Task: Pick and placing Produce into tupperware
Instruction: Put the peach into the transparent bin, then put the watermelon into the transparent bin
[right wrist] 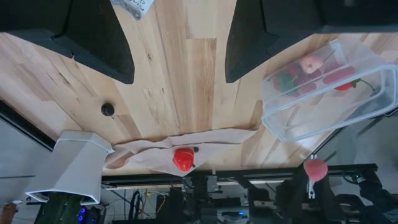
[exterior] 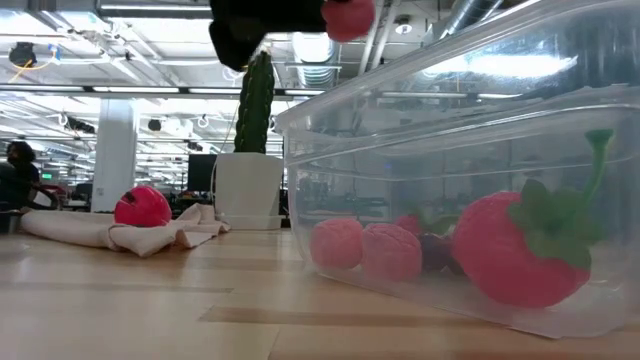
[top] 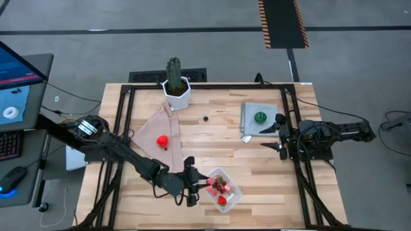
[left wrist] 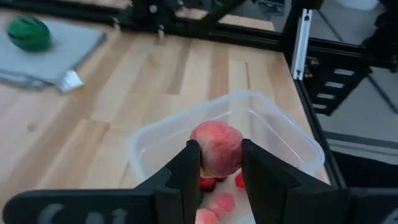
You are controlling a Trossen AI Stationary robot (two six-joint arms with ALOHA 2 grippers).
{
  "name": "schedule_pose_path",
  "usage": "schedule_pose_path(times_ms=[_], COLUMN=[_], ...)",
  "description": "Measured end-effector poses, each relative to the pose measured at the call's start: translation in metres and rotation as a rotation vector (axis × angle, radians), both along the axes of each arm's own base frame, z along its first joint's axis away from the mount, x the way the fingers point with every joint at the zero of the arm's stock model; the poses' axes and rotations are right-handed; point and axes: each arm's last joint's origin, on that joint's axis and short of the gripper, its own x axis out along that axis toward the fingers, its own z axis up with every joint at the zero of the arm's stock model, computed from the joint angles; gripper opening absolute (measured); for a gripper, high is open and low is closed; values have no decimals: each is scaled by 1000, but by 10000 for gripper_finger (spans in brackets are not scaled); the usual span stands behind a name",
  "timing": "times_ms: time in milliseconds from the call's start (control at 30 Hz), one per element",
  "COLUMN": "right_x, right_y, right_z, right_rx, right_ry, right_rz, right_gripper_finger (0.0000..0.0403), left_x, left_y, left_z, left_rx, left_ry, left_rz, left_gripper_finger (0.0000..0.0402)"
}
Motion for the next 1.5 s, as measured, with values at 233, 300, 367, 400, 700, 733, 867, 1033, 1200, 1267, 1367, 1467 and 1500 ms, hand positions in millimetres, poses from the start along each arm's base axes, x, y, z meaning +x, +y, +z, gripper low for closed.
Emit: schedule_pose_path(times_ms=[233,300,367,400,700,733,867,1033,1200,1267,1367,1467,1500], right_x=[0,0,0,0,0,0,0,0,0,0,0,0,0], right_y=[0,0,0,0,0,0,0,0,0,0,0,0,0], right_z=[0,0,0,0,0,0,0,0,0,0,0,0,0], right_rx=[0,0,0,0,0,0,0,0,0,0,0,0,0], right_ry=[0,0,0,0,0,0,0,0,0,0,0,0,0], right_rz=[0,0,0,0,0,0,0,0,0,0,0,0,0], right_gripper_finger=[276,276,276,276,276,276,276,276,276,276,276,276,276], left_x=[9,10,11,11,12,12,12,12,13,13,12,7,5], left_y=[17,21,23,24,24,23,22,22,22,19,12,5,3], left_z=[-3,-4,-5,-5,-4,-4,-2,-2,-1,2,9,12,13], left_rx=[-55,-66,-66,-67,-76,-75,-77,-71,-31,21,66,96,103], left_ry=[51,75,82,81,74,73,57,54,29,-8,-75,-75,-76], left_rz=[-51,-65,-61,-58,-71,-73,-80,-68,-72,-70,-106,-159,-172], left_gripper_finger=[95,95,95,95,95,97,115,155,187,195,199,200,200])
